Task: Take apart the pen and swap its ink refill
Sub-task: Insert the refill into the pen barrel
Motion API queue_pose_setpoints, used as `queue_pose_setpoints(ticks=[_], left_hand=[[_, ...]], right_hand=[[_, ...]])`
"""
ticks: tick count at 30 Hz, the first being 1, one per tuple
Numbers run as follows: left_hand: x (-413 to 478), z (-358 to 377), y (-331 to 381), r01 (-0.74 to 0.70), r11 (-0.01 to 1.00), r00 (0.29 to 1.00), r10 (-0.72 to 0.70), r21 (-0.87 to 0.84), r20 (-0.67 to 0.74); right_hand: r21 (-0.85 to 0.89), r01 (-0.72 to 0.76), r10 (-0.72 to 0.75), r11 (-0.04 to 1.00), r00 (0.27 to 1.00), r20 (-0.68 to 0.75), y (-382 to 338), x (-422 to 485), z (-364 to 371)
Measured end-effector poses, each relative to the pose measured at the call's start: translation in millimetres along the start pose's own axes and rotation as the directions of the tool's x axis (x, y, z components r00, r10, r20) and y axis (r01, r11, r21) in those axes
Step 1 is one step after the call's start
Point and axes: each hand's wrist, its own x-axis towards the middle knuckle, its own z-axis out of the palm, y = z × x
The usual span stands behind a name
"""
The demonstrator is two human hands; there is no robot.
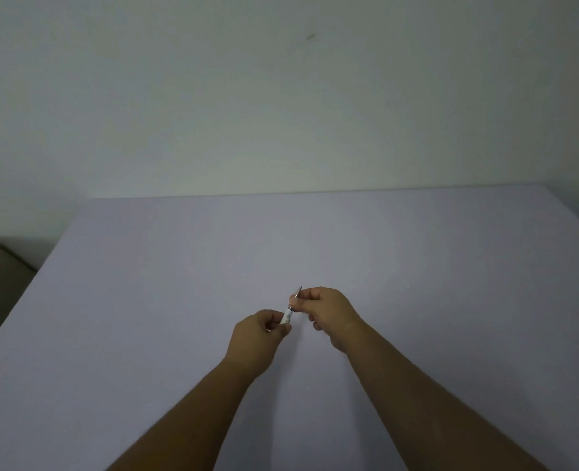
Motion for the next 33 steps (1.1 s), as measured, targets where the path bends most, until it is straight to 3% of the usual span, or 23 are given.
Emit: queue_pose_setpoints(ticks=[8,12,16,21,25,30,33], left_hand=[[-3.1,3.0,7.4,-0.053,0.997,0.998,0.055,0.064,-0.033],[-4.0,3.6,7.7,-0.047,0.997,0.999,0.048,0.061,-0.012],[-3.1,-0.1,9.3,-0.045,0.998,0.999,0.045,0.033,-0.018],[-5.1,0.9,13.9,-0.048,0.999,0.999,0.048,0.009,0.014],[-5.0,-2.0,15.8,-0.038,0.999,0.999,0.038,-0.015,0.018],[-7.9,0.6,20.1,-0.048,0.999,0.998,0.048,-0.01,0.034],[-7.7,-0.9,20.4,-0.038,0.999,0.999,0.038,-0.017,0.021]], right_hand=[[0.027,-0.016,0.016,1.0,1.0,0.003,-2.3,0.7,3.3],[-0.1,-0.029,0.022,0.995,0.997,-0.069,-2.1,-0.6,4.0],[0.075,-0.008,0.008,0.997,1.0,-0.007,-3.5,-2.1,2.7],[-0.071,-0.023,0.014,0.997,0.992,-0.121,-3.2,-1.1,3.3],[0.092,0.005,-0.005,0.996,1.0,-0.003,-7.3,-2.9,-0.5],[-0.074,-0.042,0.035,0.996,0.995,-0.09,-8.3,-0.8,-3.3],[0.092,-0.022,0.023,0.996,1.0,-0.007,-9.6,-1.3,-5.9]])
